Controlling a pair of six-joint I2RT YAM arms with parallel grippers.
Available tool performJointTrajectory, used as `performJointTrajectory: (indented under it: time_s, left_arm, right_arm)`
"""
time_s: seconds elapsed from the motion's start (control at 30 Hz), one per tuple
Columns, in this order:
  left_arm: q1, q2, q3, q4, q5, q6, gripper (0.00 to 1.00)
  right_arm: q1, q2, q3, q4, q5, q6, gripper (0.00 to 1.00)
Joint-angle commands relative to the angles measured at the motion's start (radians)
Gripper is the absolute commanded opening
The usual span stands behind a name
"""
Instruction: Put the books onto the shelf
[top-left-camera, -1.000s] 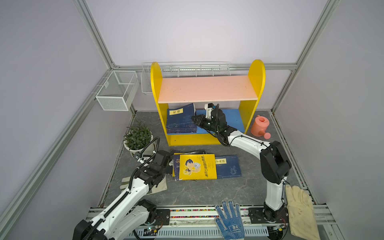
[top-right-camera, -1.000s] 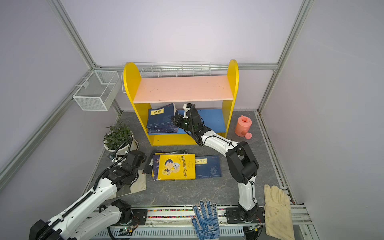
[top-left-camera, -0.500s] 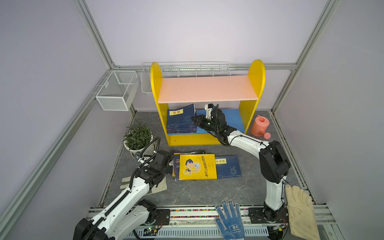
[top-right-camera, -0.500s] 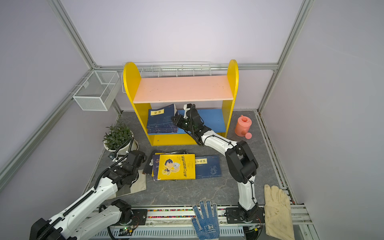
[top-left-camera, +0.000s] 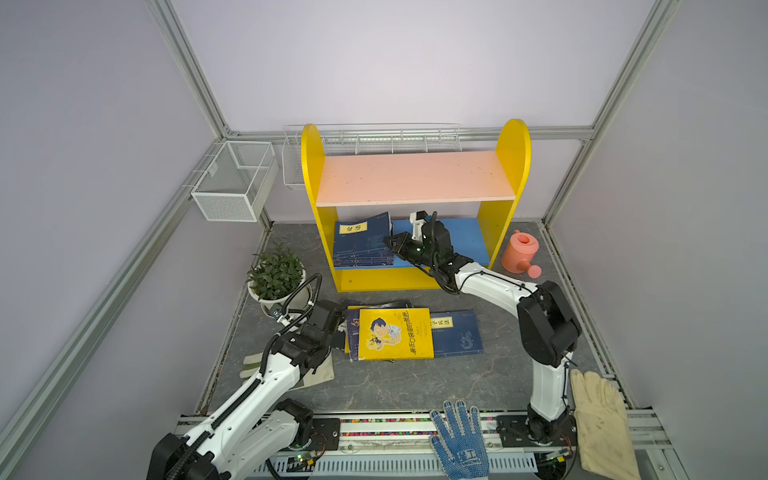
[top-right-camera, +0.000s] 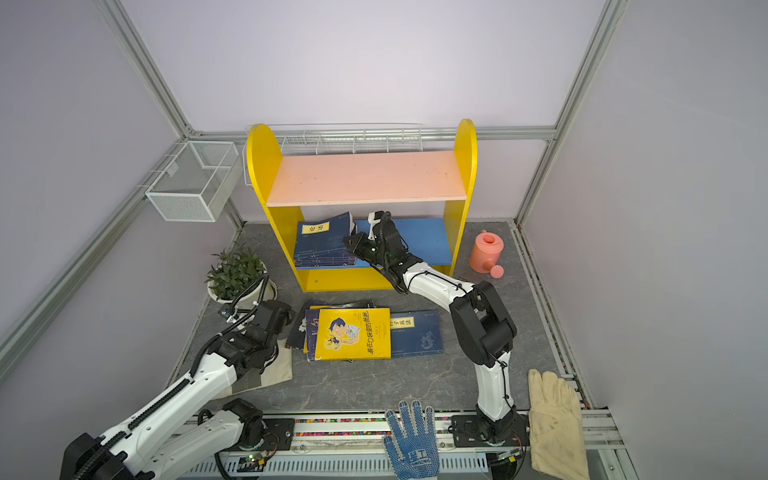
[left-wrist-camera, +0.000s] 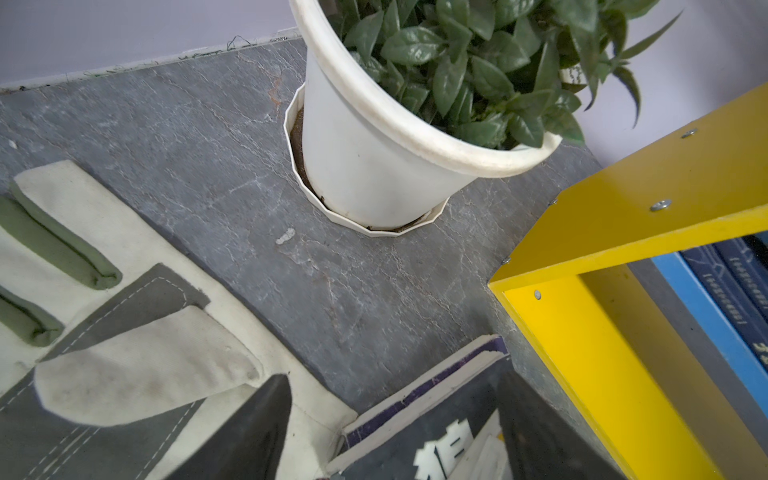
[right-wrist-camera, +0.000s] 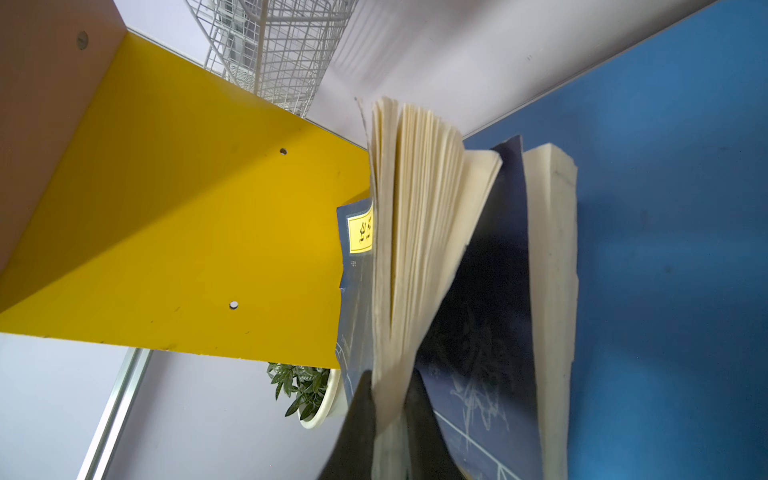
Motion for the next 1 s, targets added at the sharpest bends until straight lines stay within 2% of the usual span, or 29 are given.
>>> performJointTrajectory:
  time_s: [0.0, 0.1, 0.23, 0.33, 0.5, 0.7, 0.97]
  left_arm:
    - [0.006, 0.005, -0.002, -0.006, -0.008, -0.005, 0.79]
    - [0.006, 0.006, -0.004, -0.005, -0.008, -0.005, 0.79]
    - [0.006, 0.005, -0.002, -0.001, -0.008, -0.005, 0.79]
    - [0.006, 0.005, -0.002, -0.001, -0.008, -0.004, 0.79]
    - [0.005, 0.006, -0.002, -0.003, -0.008, -0.004, 0.79]
    - [0.005, 0.008, 0.000, 0.003, 0.015, -0.004, 0.79]
    - [0.006, 0.014, -0.003, 0.019, 0.025, 0.005, 0.79]
  right_arm:
    - [0.017, -0.014, -0.008, 0.011, -0.040, 0.016, 0.07]
    - [0.019, -0.002, 0.015, -0.025, -0.035, 0.008, 0.11]
    - [0.021, 0.008, 0.070, -0.131, -0.010, -0.030, 0.32]
    - [0.023, 0.009, 0.105, -0.203, 0.013, -0.062, 0.39]
    - [0.025, 0.006, 0.164, -0.336, 0.063, -0.141, 0.43]
    - [0.026, 0.017, 0.238, -0.492, 0.151, -0.247, 0.57]
    - [0.026, 0.023, 0.257, -0.534, 0.212, -0.354, 0.60]
